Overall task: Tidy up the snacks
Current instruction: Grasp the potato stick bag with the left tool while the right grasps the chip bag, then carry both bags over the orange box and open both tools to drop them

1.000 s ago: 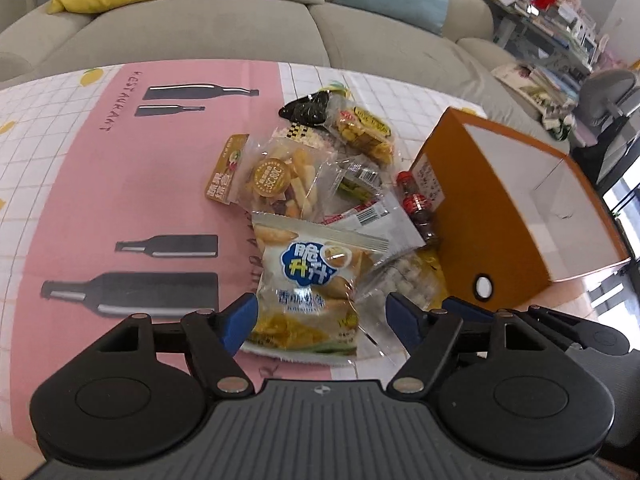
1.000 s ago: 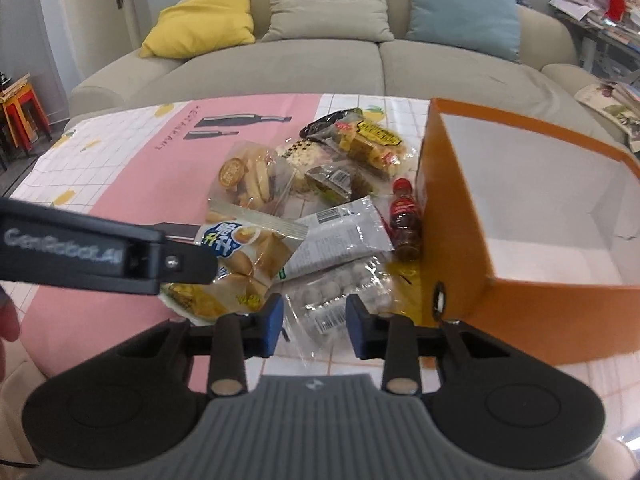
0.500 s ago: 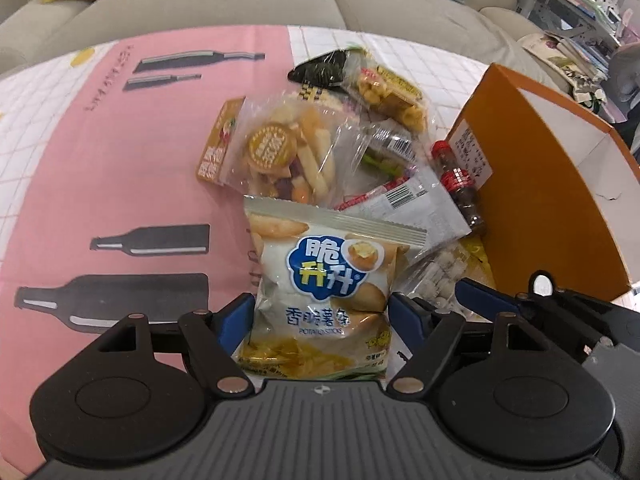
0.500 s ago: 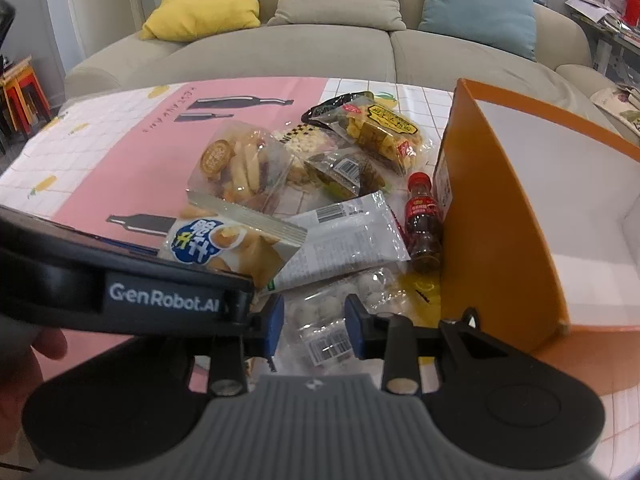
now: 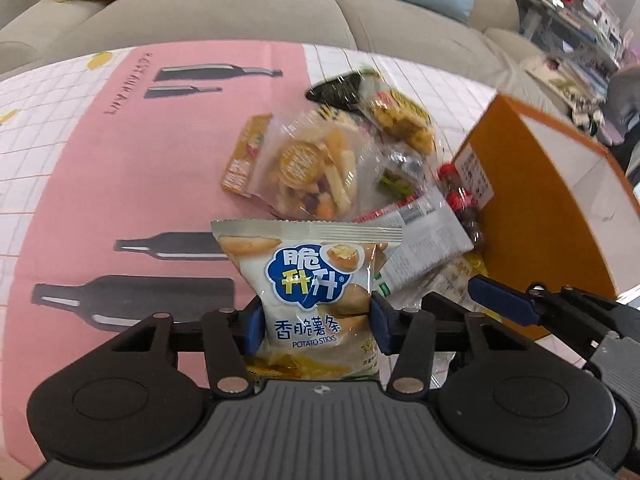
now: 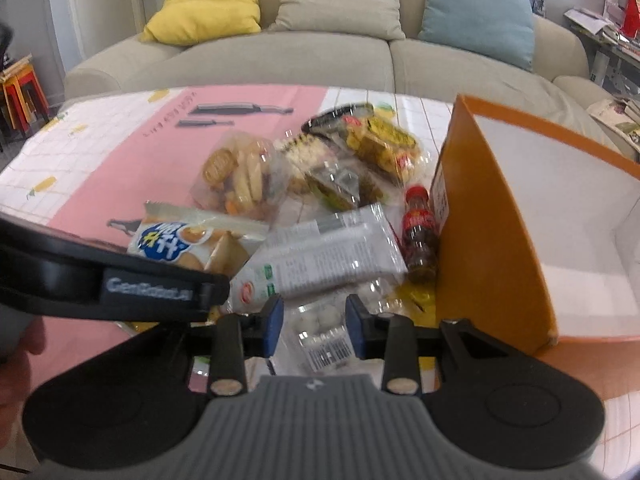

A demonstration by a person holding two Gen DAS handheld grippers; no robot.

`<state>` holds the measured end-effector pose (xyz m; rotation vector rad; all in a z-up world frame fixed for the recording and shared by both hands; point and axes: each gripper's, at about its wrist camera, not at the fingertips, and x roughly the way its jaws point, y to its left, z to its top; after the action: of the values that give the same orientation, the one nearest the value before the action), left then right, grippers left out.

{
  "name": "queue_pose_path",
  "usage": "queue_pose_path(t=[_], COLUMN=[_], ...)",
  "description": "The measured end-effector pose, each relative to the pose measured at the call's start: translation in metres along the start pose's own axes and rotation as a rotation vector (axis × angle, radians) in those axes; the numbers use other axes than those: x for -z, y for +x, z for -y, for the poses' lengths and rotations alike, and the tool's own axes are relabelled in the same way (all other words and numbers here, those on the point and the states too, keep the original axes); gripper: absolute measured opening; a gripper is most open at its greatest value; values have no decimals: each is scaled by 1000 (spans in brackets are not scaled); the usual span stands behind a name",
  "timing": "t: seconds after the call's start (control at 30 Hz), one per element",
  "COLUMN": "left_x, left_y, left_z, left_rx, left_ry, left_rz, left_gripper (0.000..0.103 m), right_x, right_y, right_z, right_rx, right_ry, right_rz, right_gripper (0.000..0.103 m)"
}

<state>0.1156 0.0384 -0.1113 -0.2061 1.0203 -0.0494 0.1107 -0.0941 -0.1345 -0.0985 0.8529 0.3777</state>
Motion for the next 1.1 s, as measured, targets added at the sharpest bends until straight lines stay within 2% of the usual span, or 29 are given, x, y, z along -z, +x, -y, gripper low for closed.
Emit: queue_pose_path(t=[0.07, 0.17, 0.33, 0.43, 0.47, 0.5, 0.6, 0.7, 0.83, 0.97, 1.1], left_x=[-3, -8, -14, -17, -17, -19, -20, -19, -19, -20, -19], left_y=[-9, -20, -17, -8, -5, 0, 7, 12, 15, 13, 12], left_z=[-6, -16, -49, -63, -67, -71, -82, -84, -85, -87, -84], left_rx=[-7, -59, -133, -175, -185, -187, -172, -174, -183, -175, -178], left_ry=[-12, -19, -94, -113, -118, -124, -154, -158, -174, -186, -178], left_rz=[15, 21, 12, -2, -8, -17, -29, -43, -52, -50, -48], left_gripper=[57, 57, 57, 57, 57, 57, 57, 57, 58, 58, 58], right_x=[-5, -14, -33, -43, -47, -51, -58, -61, -61, -63, -63], right_y=[-3, -4, 6, 15, 19, 24, 38, 55, 73, 86, 91], right_z=[-4, -12, -31, -44, -49, -54, -66, -76, -82, -83, -84], right_rx=[-15, -38, -71, -79, -76, -74, -62, -38, -4, -18, -8], right_ry=[-11, -51, -177, -289, -330, -367, -503, -617, -695, -675, -652], right_rz=[21, 60, 101, 129, 138, 149, 164, 166, 155, 113, 102], right_gripper=[34, 42, 52, 70, 78, 82, 86, 87, 87, 74, 73])
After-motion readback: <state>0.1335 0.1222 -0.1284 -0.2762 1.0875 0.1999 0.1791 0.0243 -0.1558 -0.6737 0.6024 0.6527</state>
